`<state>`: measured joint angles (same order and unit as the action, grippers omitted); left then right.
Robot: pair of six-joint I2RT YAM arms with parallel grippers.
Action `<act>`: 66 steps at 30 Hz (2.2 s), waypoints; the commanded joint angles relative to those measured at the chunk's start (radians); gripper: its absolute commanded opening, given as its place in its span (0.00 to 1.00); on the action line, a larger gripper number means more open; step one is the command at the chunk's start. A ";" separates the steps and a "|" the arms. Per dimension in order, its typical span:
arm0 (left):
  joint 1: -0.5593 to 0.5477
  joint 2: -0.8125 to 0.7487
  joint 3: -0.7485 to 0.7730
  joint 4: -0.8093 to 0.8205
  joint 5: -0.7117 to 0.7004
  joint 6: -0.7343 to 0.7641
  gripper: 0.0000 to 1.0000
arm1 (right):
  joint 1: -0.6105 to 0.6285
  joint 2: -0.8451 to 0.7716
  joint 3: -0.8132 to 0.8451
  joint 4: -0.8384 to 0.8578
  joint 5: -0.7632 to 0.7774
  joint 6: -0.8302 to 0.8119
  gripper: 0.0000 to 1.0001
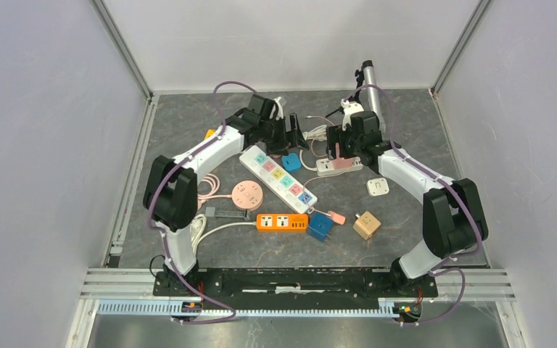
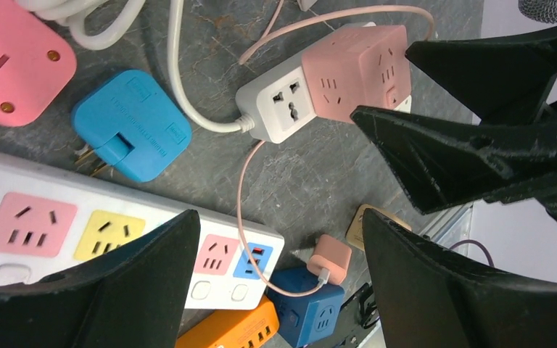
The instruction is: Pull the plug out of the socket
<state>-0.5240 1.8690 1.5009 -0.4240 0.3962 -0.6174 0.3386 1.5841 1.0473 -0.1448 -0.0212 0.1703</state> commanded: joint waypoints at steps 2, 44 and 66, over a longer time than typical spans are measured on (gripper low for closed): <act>-0.029 0.083 0.121 -0.052 0.009 -0.002 0.88 | 0.027 0.021 0.041 -0.051 0.106 -0.046 0.87; -0.137 0.441 0.409 -0.161 -0.079 -0.056 0.67 | 0.050 0.081 0.010 -0.007 0.189 -0.039 0.74; -0.141 0.514 0.484 -0.283 -0.155 -0.012 0.59 | 0.057 0.101 -0.062 -0.001 0.048 0.101 0.00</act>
<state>-0.6586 2.3836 2.0216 -0.7006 0.2893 -0.6277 0.3836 1.6791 1.0260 -0.1307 0.1345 0.1642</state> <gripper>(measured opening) 0.626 0.671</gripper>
